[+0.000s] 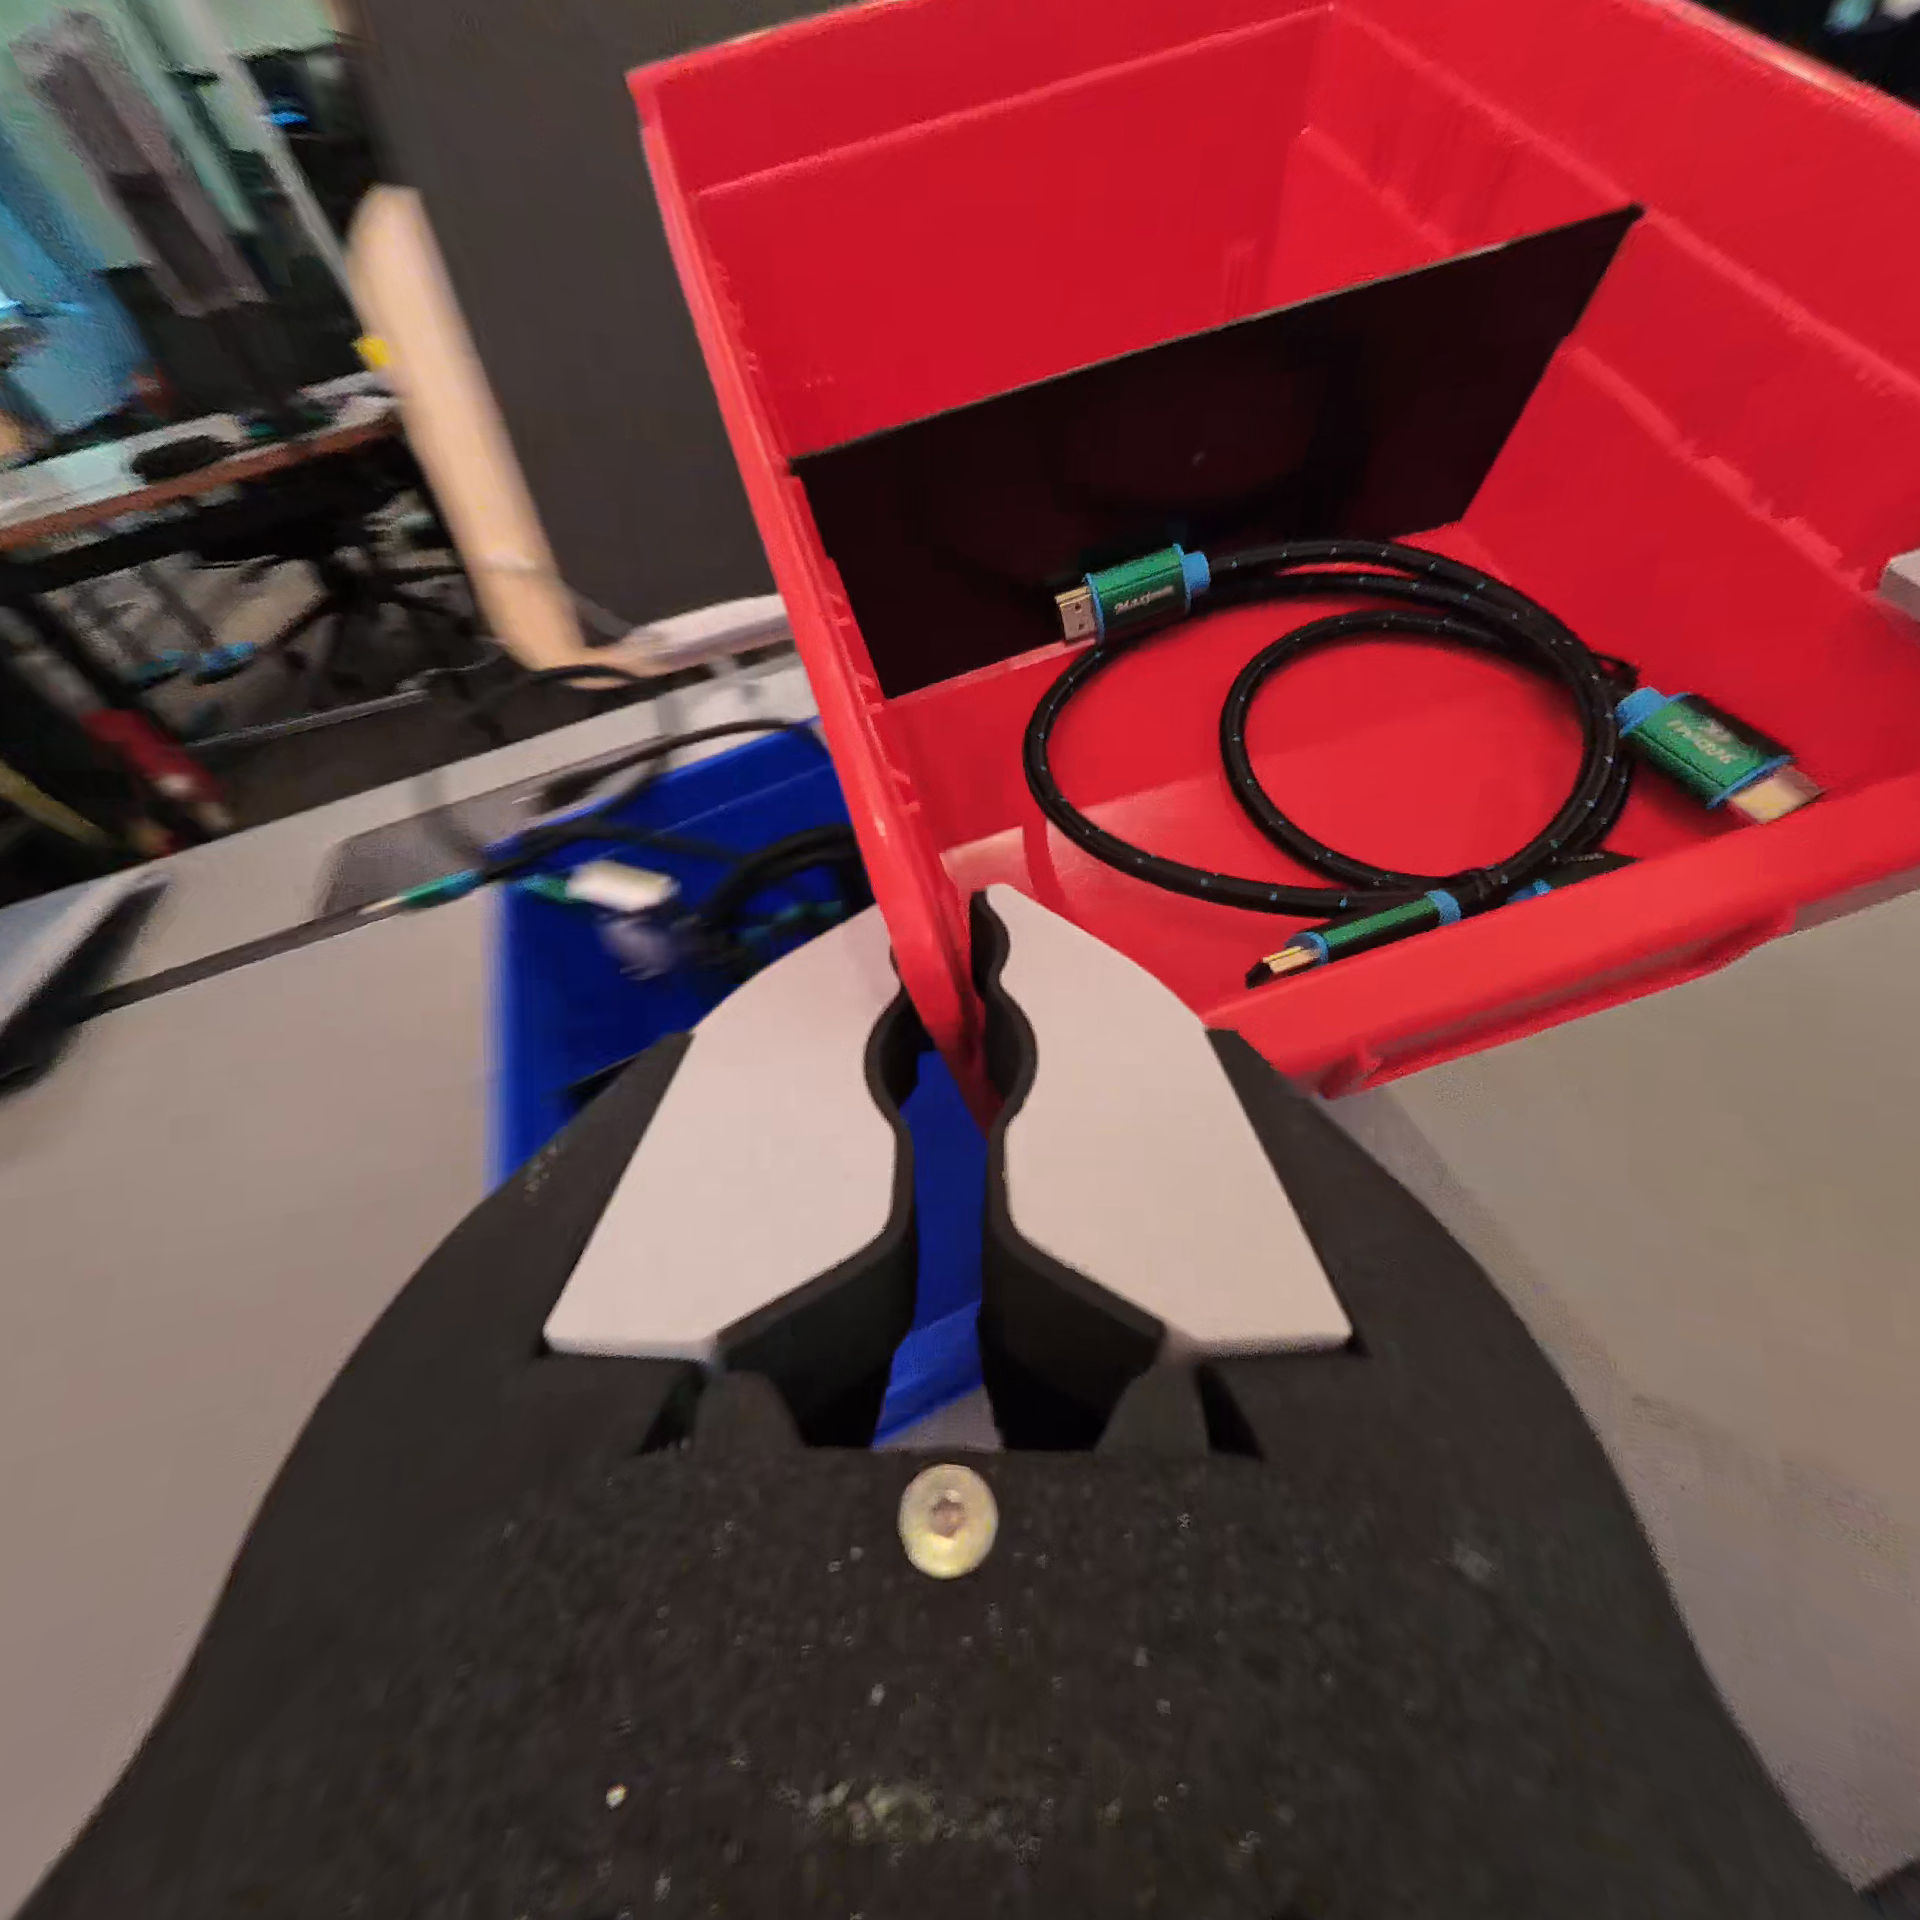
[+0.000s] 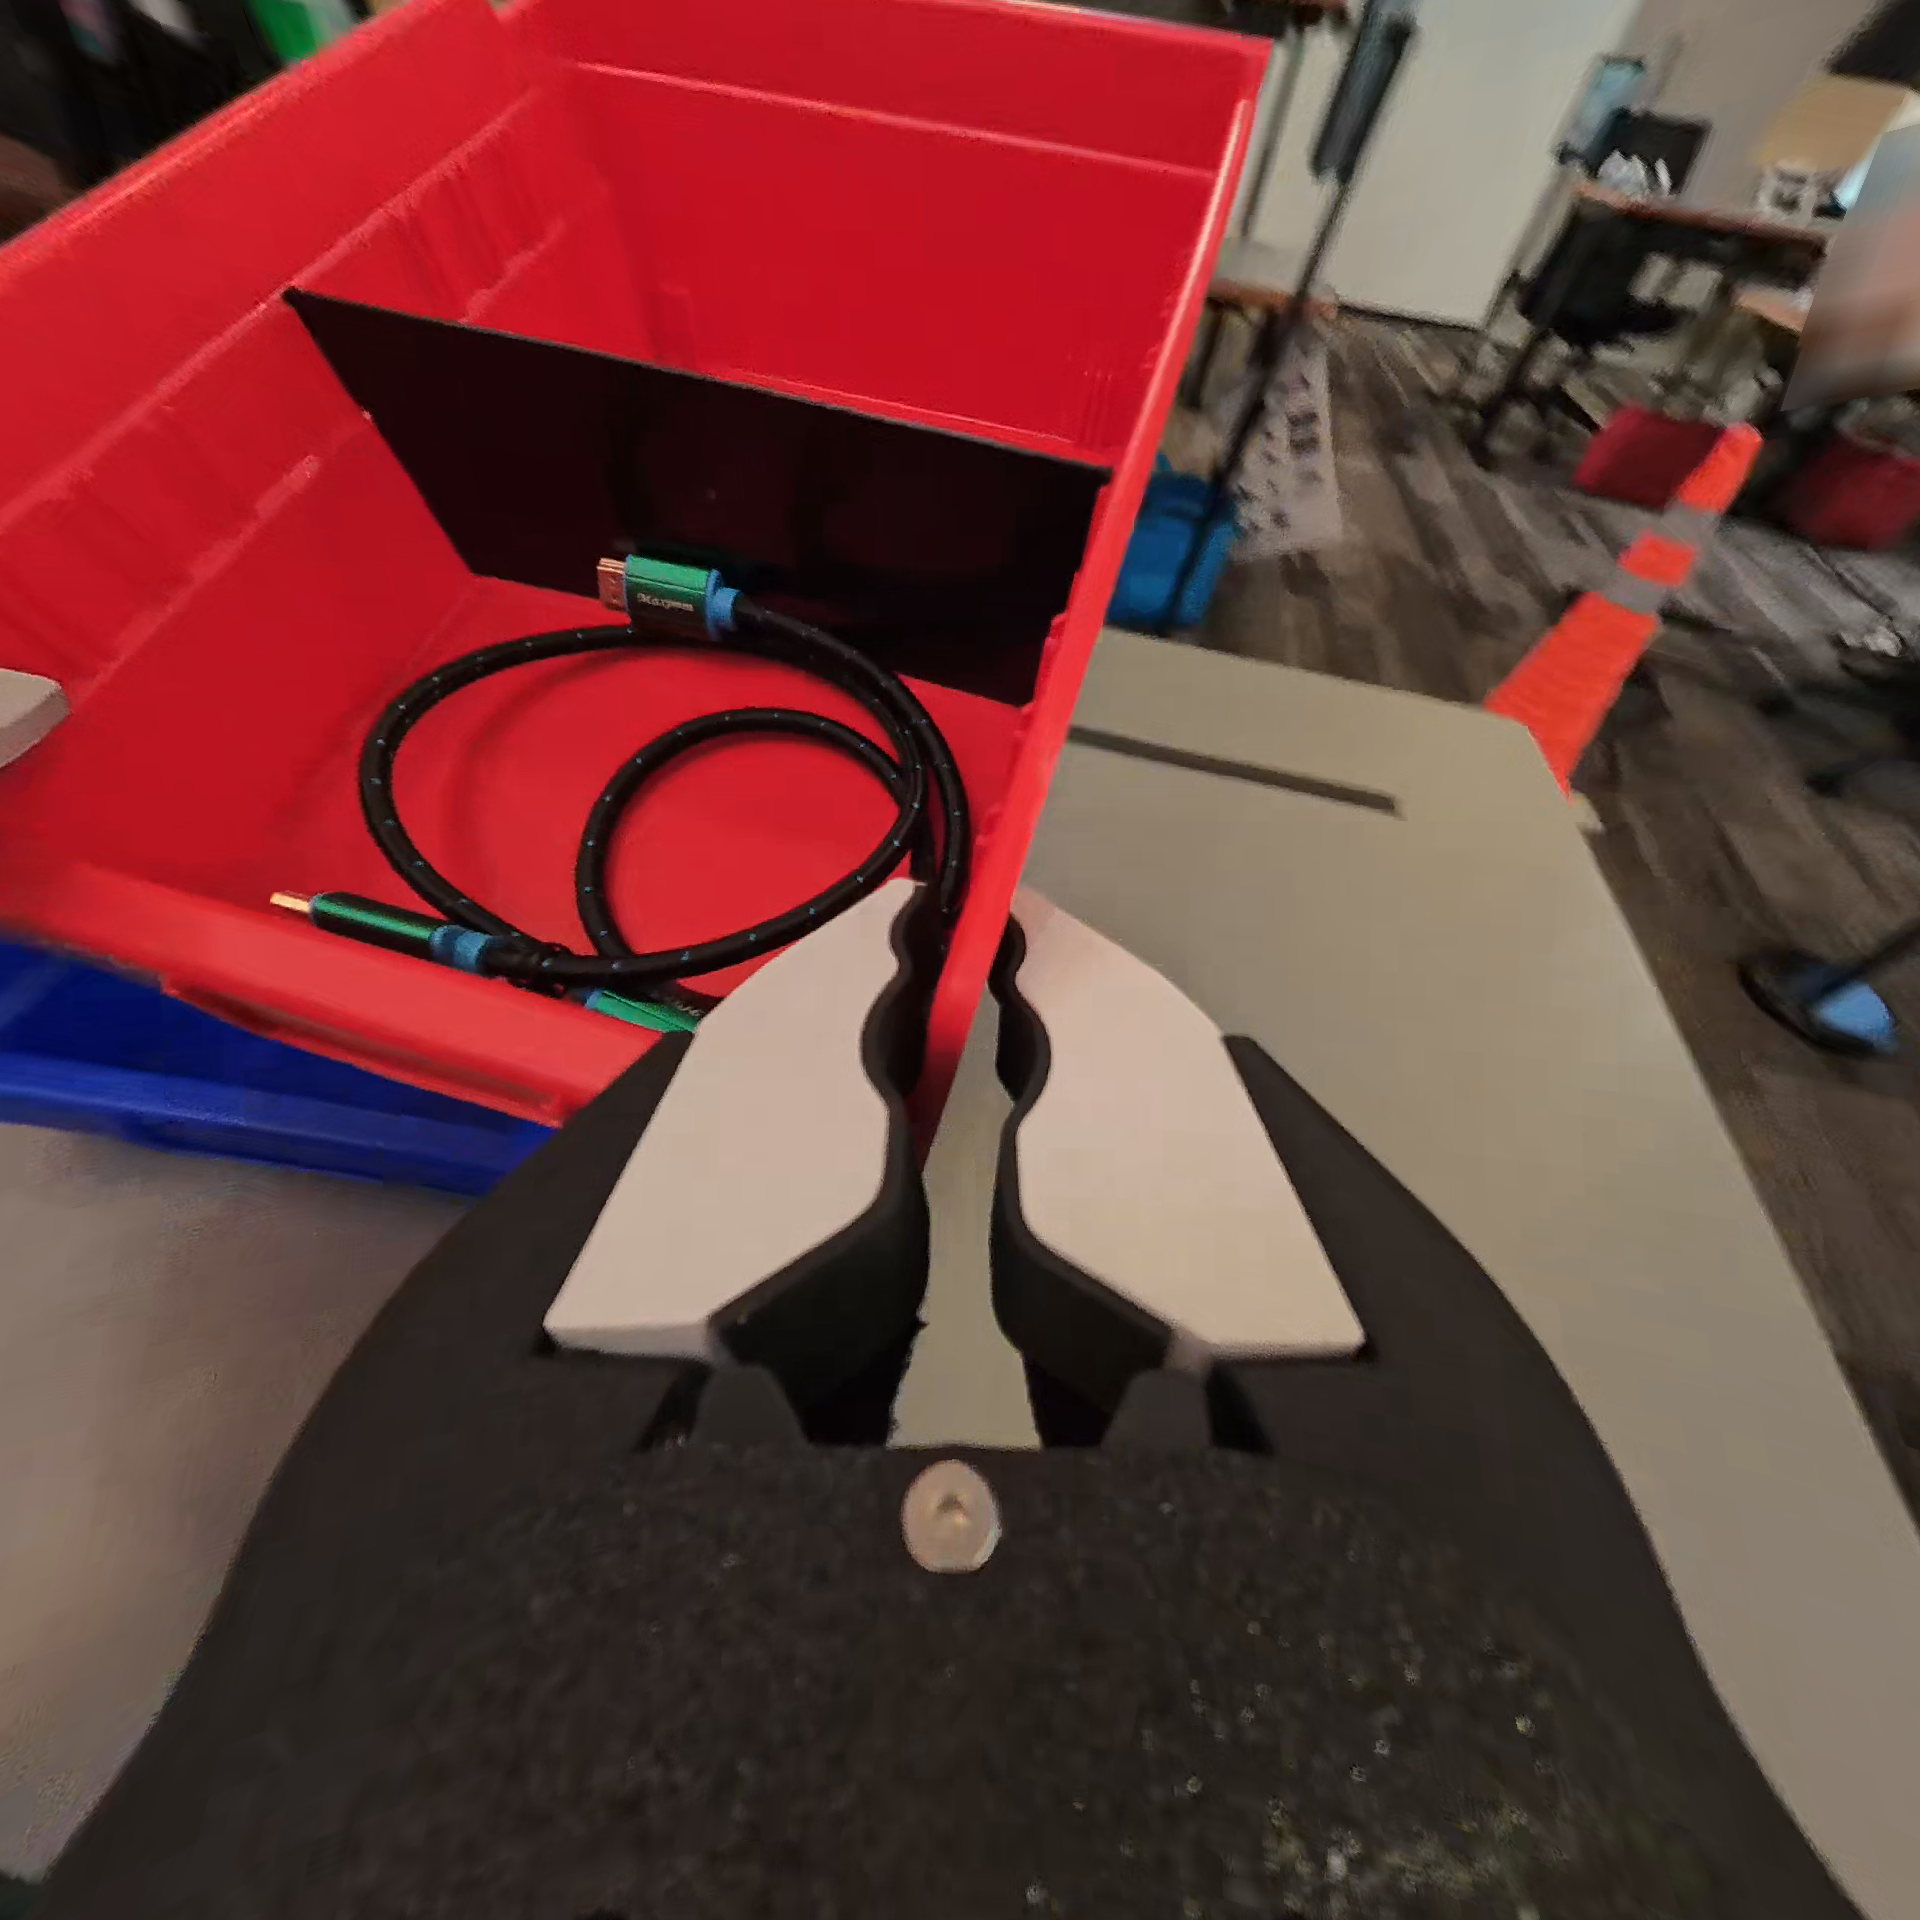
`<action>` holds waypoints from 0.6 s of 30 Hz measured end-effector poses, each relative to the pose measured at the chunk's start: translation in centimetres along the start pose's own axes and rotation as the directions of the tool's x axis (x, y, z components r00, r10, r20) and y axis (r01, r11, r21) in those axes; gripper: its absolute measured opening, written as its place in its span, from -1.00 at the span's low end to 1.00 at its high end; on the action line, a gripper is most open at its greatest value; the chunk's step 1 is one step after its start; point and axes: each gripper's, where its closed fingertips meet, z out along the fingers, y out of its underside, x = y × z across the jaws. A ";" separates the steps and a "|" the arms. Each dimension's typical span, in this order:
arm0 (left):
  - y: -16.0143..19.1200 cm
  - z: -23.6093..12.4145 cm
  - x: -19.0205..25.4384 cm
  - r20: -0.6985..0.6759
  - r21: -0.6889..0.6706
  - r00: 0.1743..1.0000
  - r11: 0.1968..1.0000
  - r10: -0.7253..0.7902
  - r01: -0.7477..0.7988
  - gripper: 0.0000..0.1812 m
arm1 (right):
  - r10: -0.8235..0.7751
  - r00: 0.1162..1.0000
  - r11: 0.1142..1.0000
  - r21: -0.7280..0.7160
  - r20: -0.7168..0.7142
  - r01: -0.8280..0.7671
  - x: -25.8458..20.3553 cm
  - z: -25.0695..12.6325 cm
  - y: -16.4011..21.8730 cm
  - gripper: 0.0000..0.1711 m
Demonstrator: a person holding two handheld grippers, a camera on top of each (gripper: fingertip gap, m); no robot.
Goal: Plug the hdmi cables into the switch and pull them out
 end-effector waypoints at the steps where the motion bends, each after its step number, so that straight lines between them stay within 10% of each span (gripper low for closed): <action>1: -0.2 2.0 2.8 -0.042 -0.009 0.999 1.000 0.025 -0.025 -0.92 | 0.021 1.000 0.999 -0.029 -0.023 -0.022 3.1 0.2 1.4 -0.90; 8: 2.7 12.3 18.7 -0.257 -0.126 0.960 0.981 0.110 -0.146 -0.88 | 0.100 0.991 0.959 -0.259 -0.089 -0.120 19.3 2.4 11.9 -0.92; 18: 8.0 9.5 24.9 -0.516 -0.187 0.857 0.974 0.016 -0.130 -0.70 | 0.143 0.986 0.943 -0.291 -0.090 -0.163 24.0 3.2 18.7 -0.91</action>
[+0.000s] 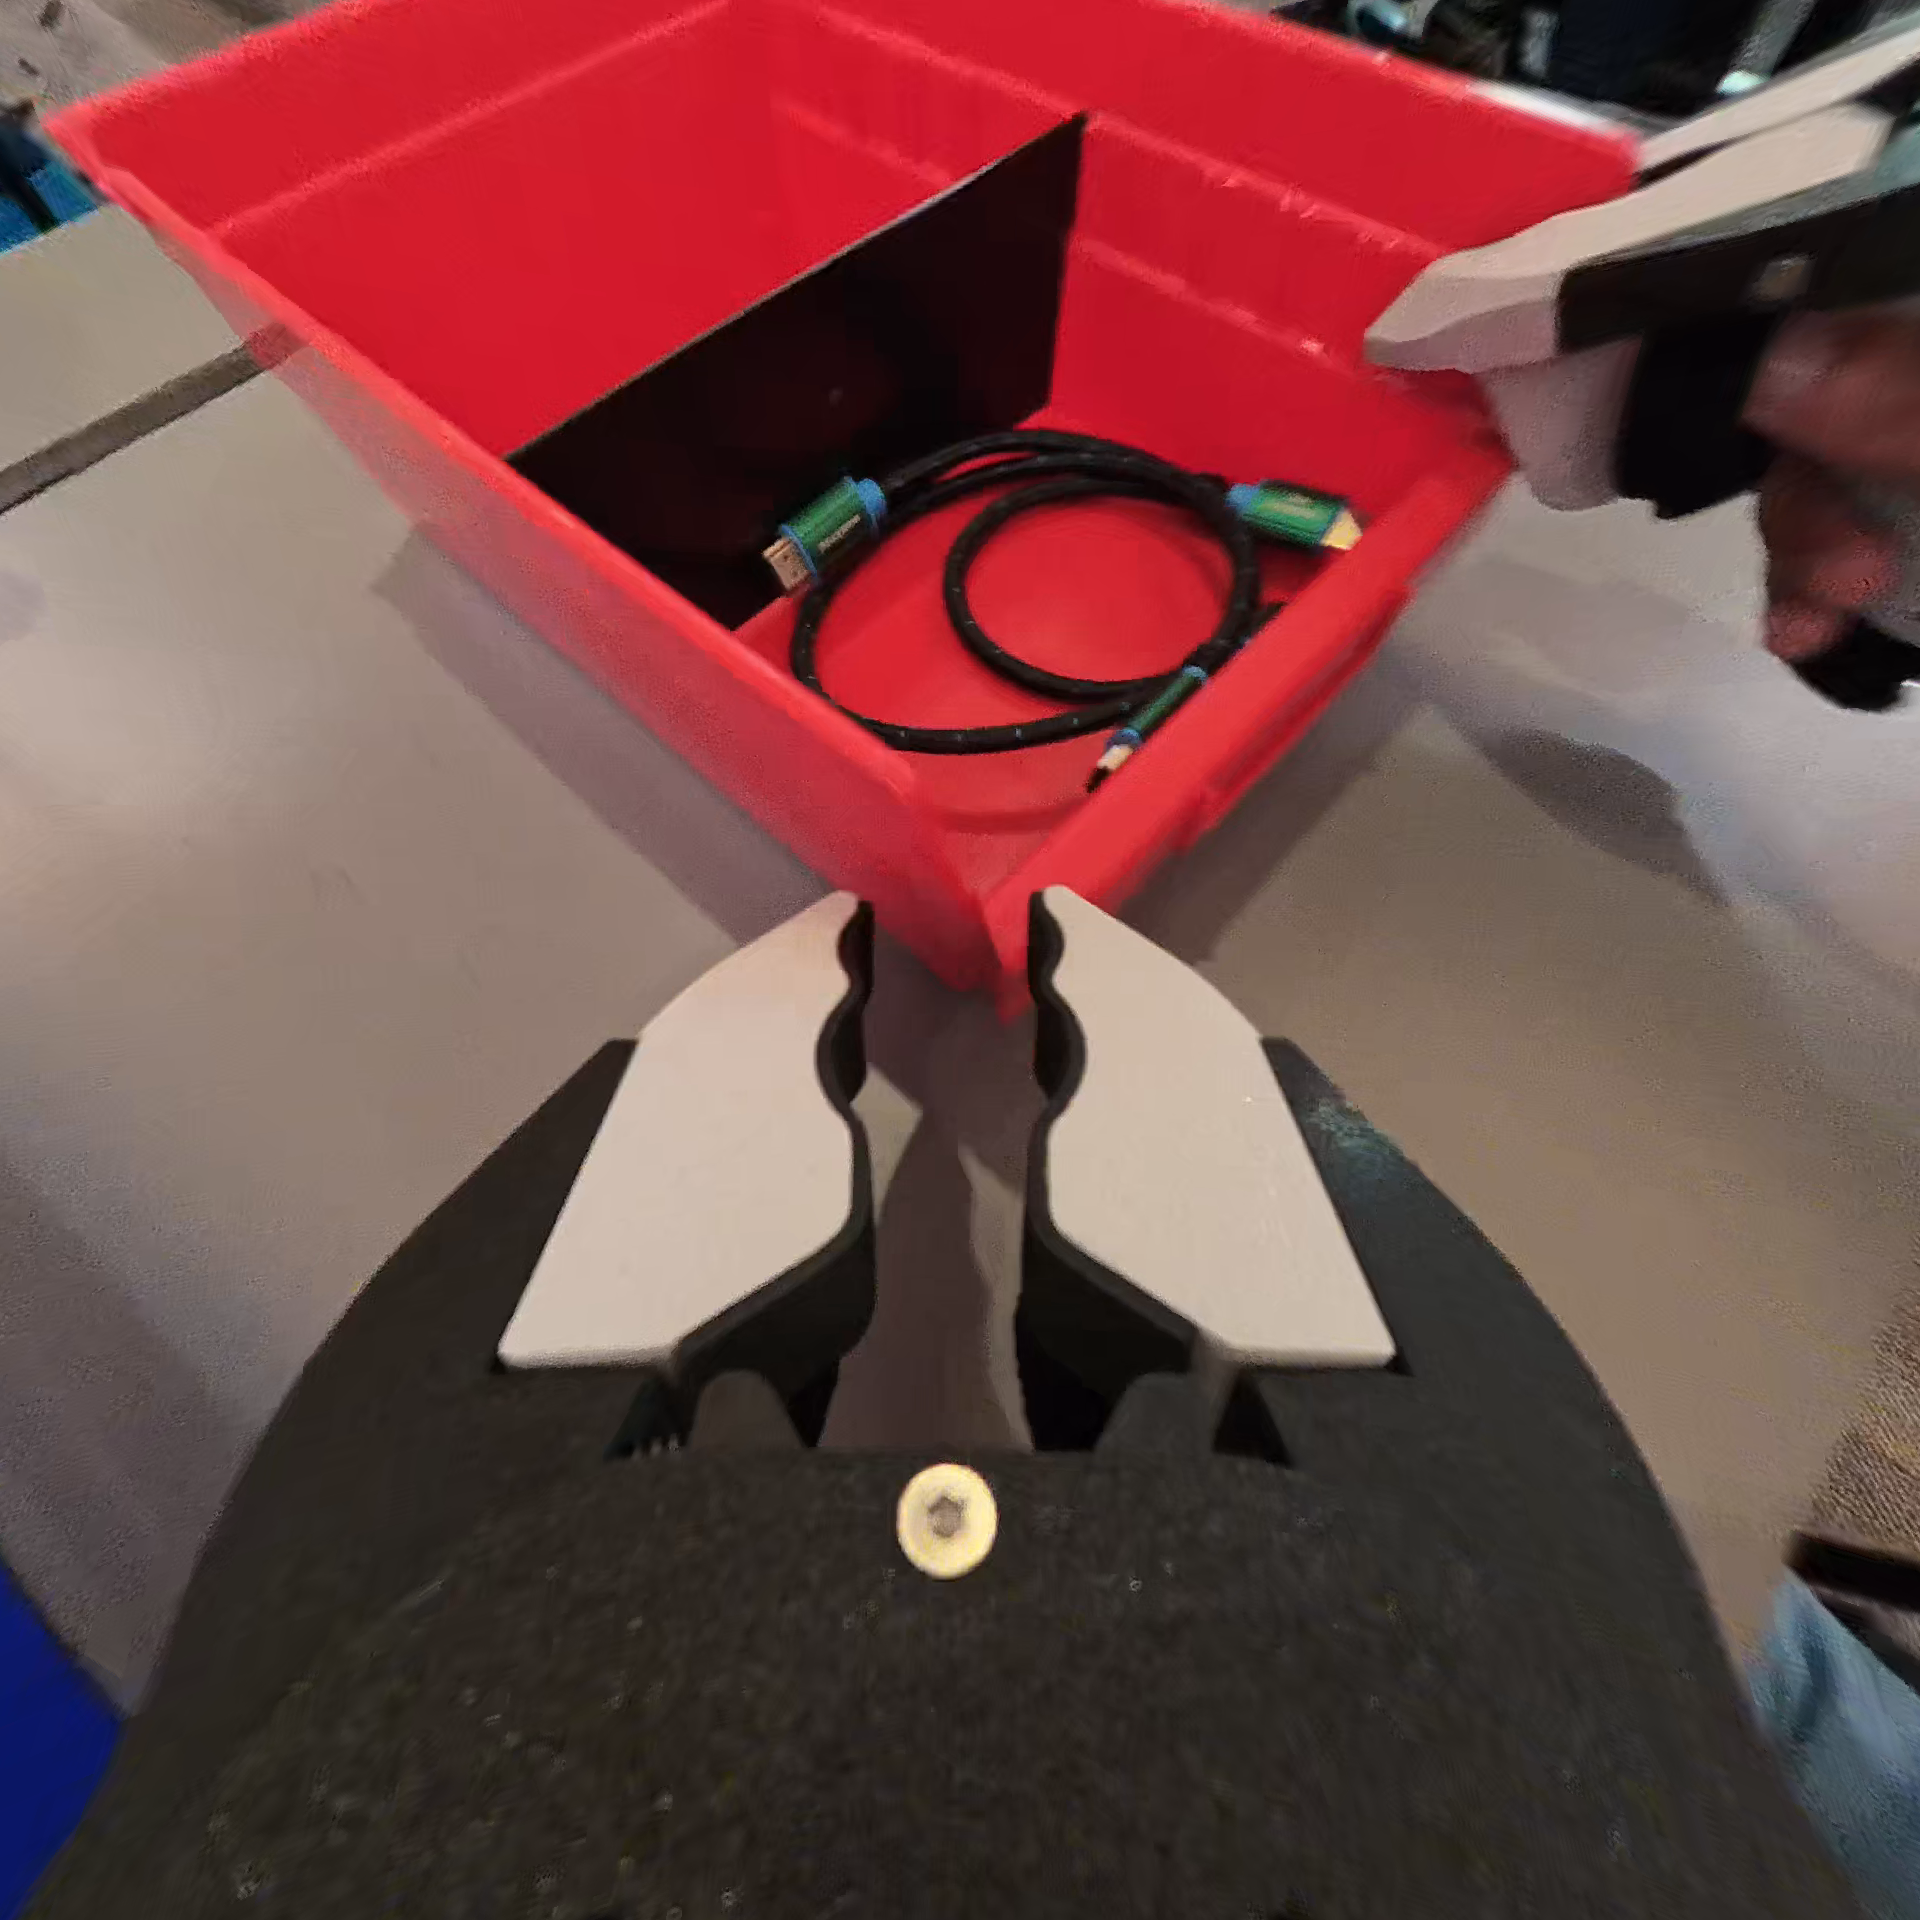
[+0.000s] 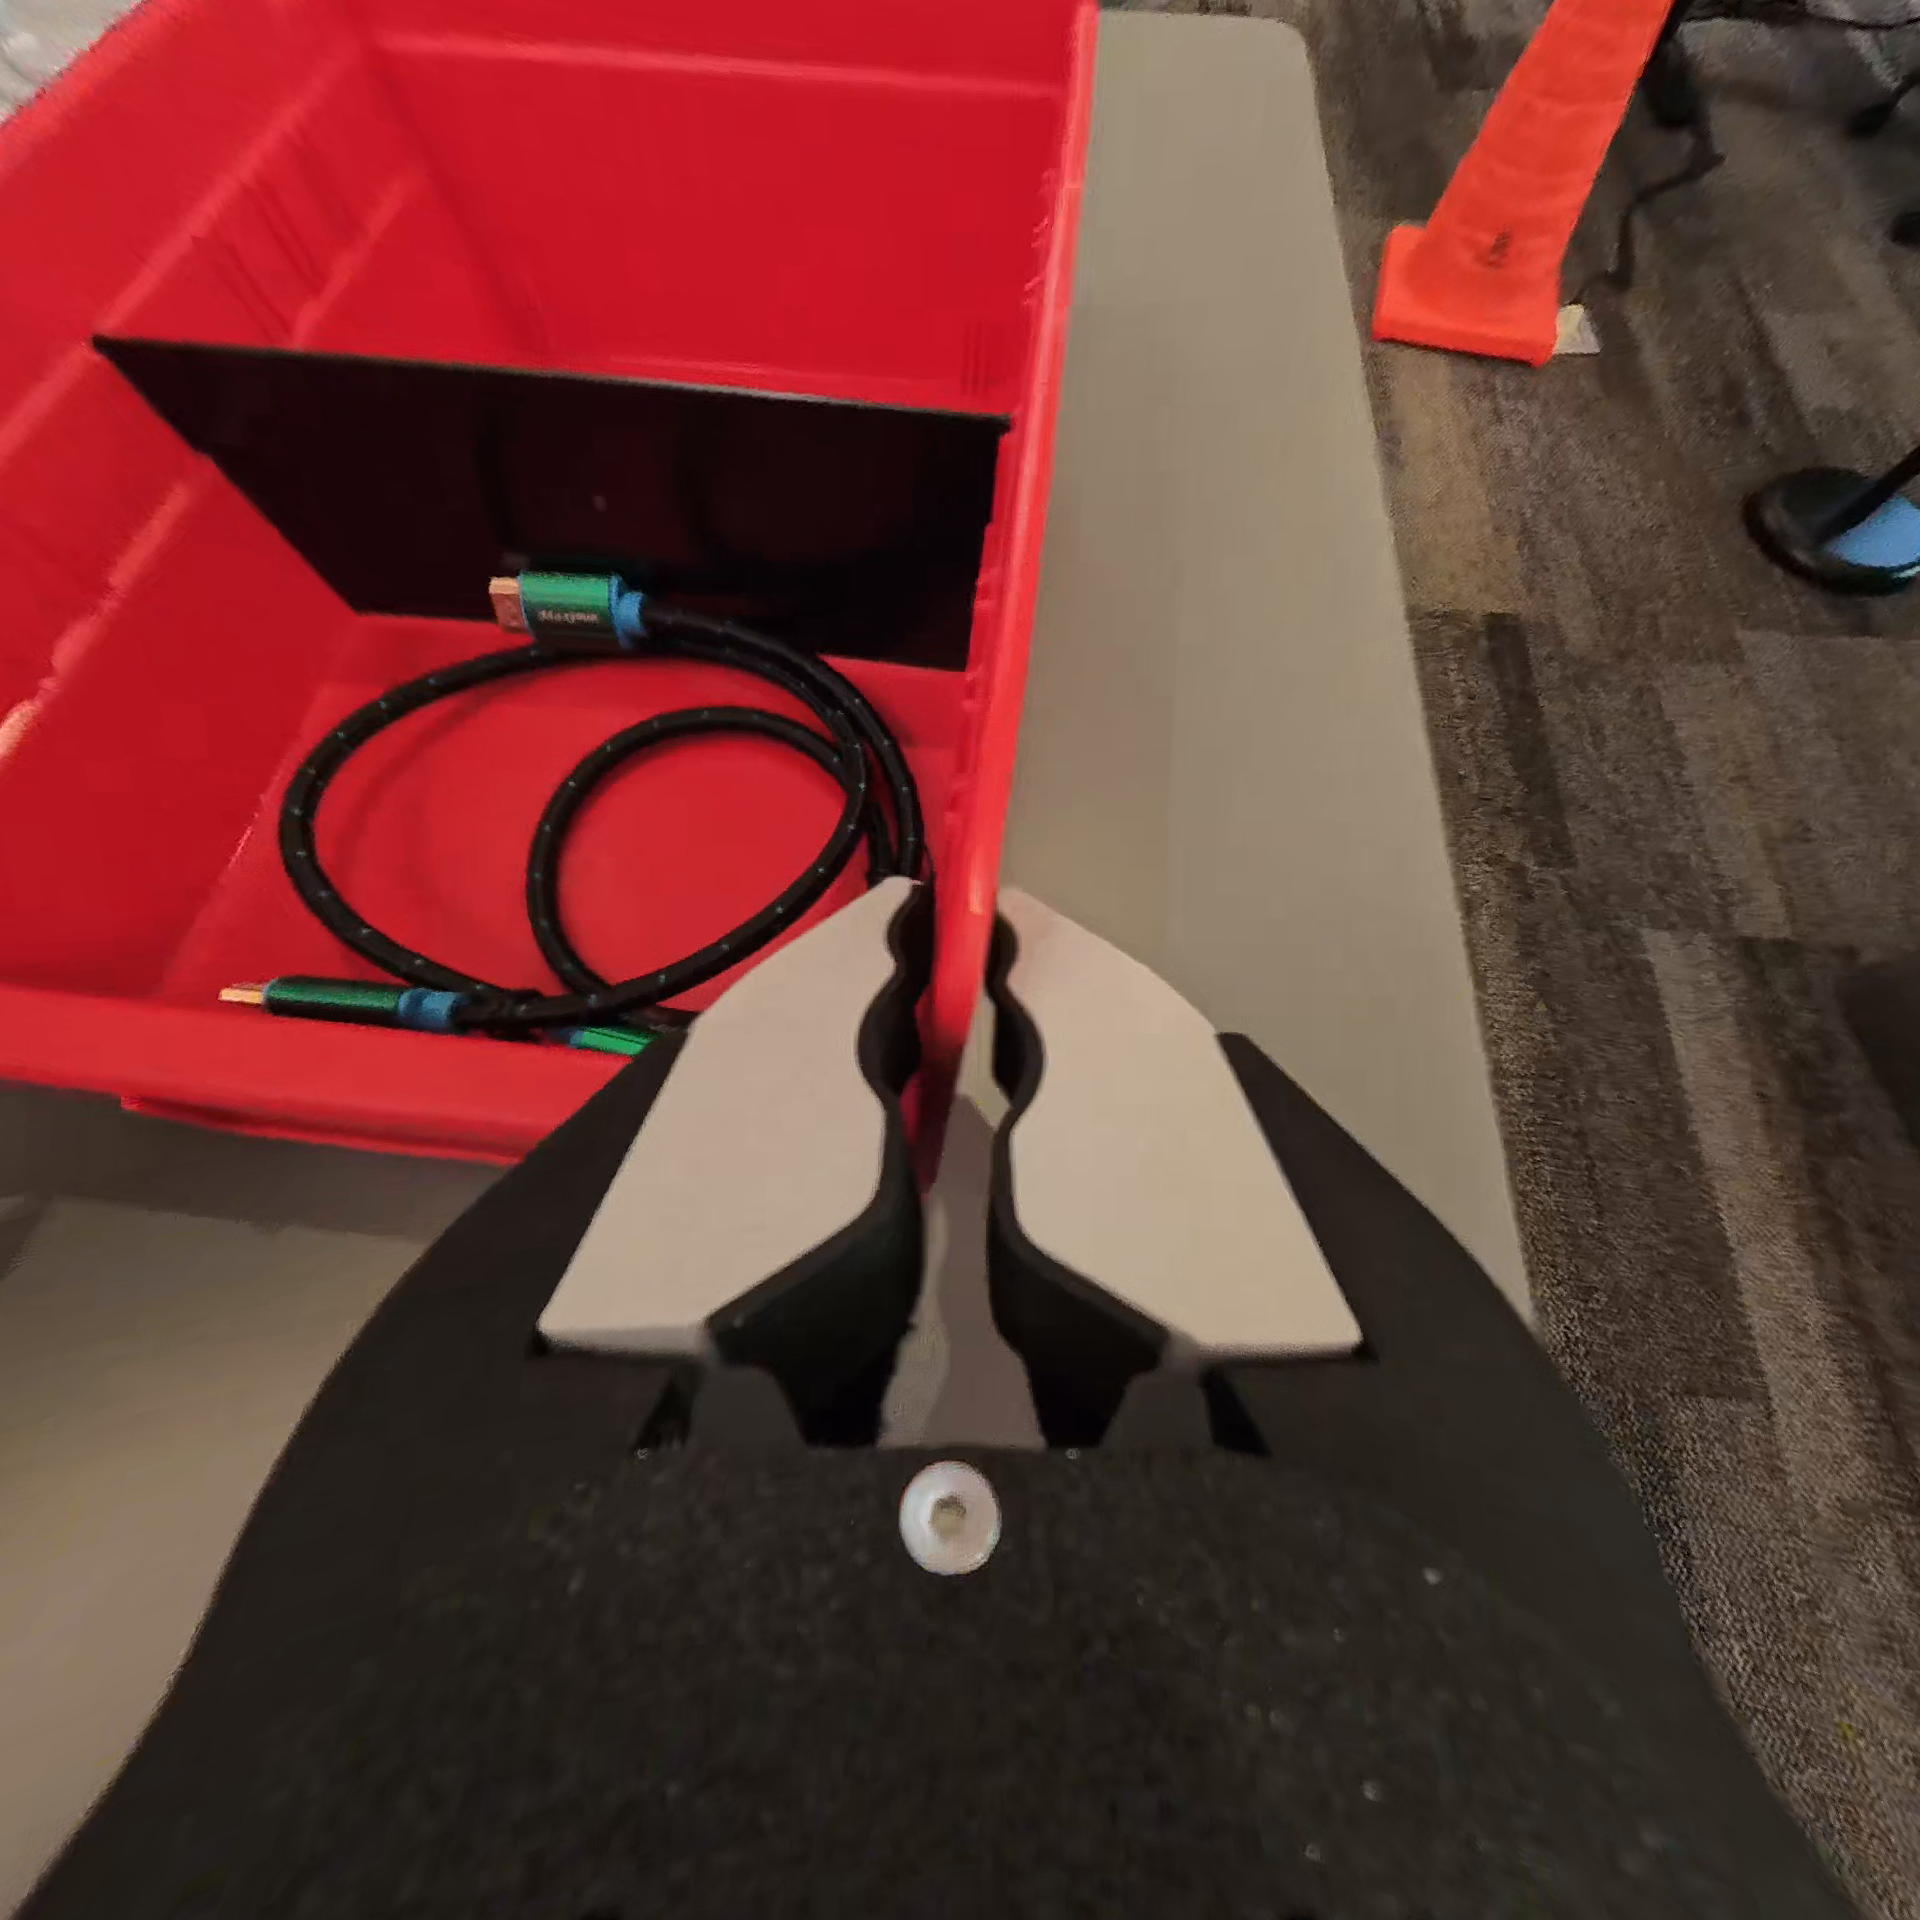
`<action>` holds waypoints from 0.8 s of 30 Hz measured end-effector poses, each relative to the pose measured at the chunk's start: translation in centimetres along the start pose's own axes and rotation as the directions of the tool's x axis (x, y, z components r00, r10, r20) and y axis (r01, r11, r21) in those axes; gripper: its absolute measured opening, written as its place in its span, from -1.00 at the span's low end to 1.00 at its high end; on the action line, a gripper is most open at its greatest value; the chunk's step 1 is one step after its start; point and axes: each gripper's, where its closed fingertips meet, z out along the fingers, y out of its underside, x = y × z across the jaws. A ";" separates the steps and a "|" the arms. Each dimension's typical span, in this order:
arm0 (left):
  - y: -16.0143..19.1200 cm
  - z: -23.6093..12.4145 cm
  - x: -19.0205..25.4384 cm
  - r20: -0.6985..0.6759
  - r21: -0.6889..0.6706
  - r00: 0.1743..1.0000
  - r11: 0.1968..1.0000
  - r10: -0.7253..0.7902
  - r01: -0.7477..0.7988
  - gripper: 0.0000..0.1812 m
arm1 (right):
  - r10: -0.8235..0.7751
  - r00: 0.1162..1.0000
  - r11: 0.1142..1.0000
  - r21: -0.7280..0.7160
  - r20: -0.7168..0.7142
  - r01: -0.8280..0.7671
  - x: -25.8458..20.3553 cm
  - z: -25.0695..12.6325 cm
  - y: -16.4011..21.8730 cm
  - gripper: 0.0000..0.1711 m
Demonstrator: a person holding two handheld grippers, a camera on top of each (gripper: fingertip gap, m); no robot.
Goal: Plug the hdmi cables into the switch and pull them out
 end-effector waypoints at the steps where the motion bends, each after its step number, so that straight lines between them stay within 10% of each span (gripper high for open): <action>1: -0.1 -1.8 0.0 -0.024 0.033 1.000 0.999 -0.001 0.001 -0.64 | 0.006 0.999 1.000 0.012 -0.038 -0.005 0.6 -0.5 -0.2 -0.74; 6: 0.6 -16.1 -8.6 0.148 0.257 0.983 0.964 -0.109 0.069 -0.38 | -0.111 0.982 0.982 0.134 -0.152 0.132 -1.4 -7.3 -5.5 -0.55; 11: 9.6 -29.4 -24.0 0.623 0.182 0.748 0.972 -0.229 0.146 -0.30 | -0.149 0.863 0.976 0.212 0.483 0.049 -25.1 -7.7 -7.4 -0.54; 15: 14.5 -27.4 -26.9 0.561 0.126 0.749 0.930 -0.353 0.345 -0.11 | 0.052 0.811 0.999 -0.036 0.583 -0.038 -38.1 -1.5 -2.1 -0.55; 19: 15.3 -22.9 -26.8 0.377 0.122 0.779 0.860 -0.501 0.495 -0.82 | -0.009 0.918 1.000 0.019 0.398 0.001 -40.4 3.0 -2.5 -0.77; 24: 15.0 -25.2 -28.6 0.513 0.064 0.790 0.933 -0.336 0.355 -0.94 | -0.134 0.960 0.990 -0.012 0.244 0.141 -41.7 3.0 -3.7 -0.92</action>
